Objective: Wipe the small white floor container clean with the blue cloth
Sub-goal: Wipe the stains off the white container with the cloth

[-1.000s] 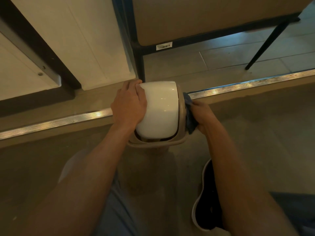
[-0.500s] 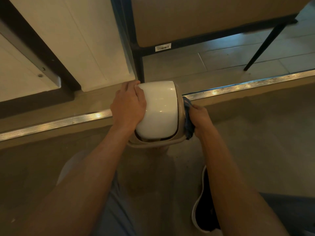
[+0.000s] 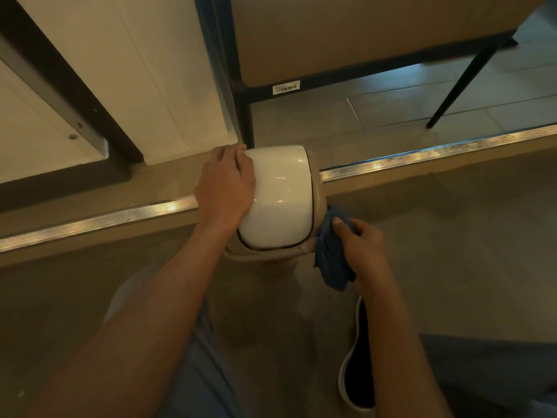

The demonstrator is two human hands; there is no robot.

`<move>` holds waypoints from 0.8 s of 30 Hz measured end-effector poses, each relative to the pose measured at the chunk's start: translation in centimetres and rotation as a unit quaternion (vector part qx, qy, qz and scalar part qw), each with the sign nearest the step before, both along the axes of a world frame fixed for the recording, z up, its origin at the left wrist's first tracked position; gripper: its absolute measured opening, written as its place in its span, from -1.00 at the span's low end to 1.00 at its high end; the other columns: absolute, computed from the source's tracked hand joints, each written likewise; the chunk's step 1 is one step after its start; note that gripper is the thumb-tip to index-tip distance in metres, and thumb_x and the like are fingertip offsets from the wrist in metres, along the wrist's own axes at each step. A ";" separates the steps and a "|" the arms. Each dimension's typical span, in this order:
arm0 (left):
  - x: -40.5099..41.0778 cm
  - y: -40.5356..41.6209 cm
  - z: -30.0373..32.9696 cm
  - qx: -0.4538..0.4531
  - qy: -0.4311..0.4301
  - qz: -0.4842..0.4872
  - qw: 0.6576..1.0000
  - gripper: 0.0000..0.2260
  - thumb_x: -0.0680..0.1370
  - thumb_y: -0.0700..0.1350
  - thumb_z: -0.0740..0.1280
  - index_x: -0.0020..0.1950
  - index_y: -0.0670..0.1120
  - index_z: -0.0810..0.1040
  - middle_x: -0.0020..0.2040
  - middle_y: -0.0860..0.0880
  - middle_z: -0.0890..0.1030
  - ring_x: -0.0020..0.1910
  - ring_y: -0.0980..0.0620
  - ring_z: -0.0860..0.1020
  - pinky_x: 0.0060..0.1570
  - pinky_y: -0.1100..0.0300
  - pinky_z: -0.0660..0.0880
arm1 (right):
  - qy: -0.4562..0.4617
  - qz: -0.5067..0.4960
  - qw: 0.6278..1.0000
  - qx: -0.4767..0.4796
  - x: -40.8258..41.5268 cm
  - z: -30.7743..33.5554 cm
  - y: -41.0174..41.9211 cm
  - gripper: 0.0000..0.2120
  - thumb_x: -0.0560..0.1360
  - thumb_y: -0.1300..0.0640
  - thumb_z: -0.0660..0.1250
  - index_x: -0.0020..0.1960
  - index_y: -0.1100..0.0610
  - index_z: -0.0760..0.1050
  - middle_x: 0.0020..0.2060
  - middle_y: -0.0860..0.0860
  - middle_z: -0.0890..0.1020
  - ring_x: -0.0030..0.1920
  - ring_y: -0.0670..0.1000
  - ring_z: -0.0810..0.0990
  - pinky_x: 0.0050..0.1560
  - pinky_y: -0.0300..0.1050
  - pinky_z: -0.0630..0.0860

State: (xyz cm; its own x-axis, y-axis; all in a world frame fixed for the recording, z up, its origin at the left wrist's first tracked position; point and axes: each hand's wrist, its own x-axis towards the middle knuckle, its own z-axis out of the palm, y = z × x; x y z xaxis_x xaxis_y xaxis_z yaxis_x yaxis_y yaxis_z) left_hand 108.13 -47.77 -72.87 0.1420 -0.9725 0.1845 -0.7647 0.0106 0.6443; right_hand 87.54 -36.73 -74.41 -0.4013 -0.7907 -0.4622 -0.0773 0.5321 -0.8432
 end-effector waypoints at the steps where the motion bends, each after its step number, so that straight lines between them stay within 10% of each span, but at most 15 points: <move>1: 0.1 0.0 0.0 0.004 0.003 -0.003 1.000 -0.63 0.70 0.07 0.04 0.36 0.02 0.52 0.33 0.00 0.50 0.23 -0.01 0.49 0.12 0.10 0.37 | 0.023 -0.001 0.999 -0.027 0.0 0.3 0.1 -0.79 0.60 0.05 0.32 0.07 0.19 0.57 -0.11 0.11 0.65 -0.04 0.06 0.63 -0.13 -0.12 0.49; 8: 0.5 0.4 1.3 -0.021 0.037 -0.031 0.999 -0.71 0.67 0.00 0.19 0.37 0.05 0.51 0.39 -0.01 0.42 0.36 -0.06 0.37 0.29 0.02 0.44 | 0.042 0.004 0.989 -0.145 -0.1 4.7 -0.6 -0.89 0.56 0.05 0.37 0.03 0.07 0.57 -0.06 0.05 0.67 0.02 0.02 0.65 0.09 0.05 0.61; 14: -1.6 2.6 5.0 -0.080 0.093 -0.097 0.988 -0.77 0.68 0.05 0.20 0.19 0.04 0.60 0.14 0.13 0.55 0.15 0.19 0.47 0.12 0.40 0.35 | 0.080 0.053 0.978 -0.185 1.7 7.8 -2.6 -0.57 0.50 -0.06 0.43 0.33 0.04 0.53 0.20 -0.03 0.62 0.23 -0.03 0.55 0.25 0.07 0.55; 19: -2.5 2.9 7.2 0.121 0.319 -0.124 0.932 -0.29 0.43 0.55 0.09 0.11 0.01 0.67 0.03 -0.03 0.71 0.07 0.00 0.67 0.15 -0.12 0.59 | 0.158 0.140 0.942 -0.262 4.2 9.4 -4.0 -0.65 0.51 0.07 0.44 0.29 0.06 0.57 0.09 -0.05 0.61 0.09 -0.16 0.55 0.08 -0.33 0.48; 24: -1.1 3.0 7.6 0.152 0.402 -0.094 0.898 -0.80 0.59 0.19 0.31 -0.05 0.11 0.62 -0.13 0.11 0.73 -0.05 0.13 0.68 0.06 0.05 0.61 | 0.208 0.232 0.910 -0.272 5.7 9.6 -5.0 -0.60 0.50 0.08 0.45 0.33 0.01 0.54 0.06 -0.10 0.51 -0.01 -0.24 0.48 0.04 -0.44 0.43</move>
State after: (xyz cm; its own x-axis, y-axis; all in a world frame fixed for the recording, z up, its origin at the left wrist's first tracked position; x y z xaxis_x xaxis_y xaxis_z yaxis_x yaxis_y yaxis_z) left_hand 107.00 -44.80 -65.27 -0.0615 -0.9813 -0.1825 -0.0531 -0.1793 0.9824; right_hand 93.28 -41.70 -64.77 -0.0159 -0.9864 0.1637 -0.5595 -0.1269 -0.8191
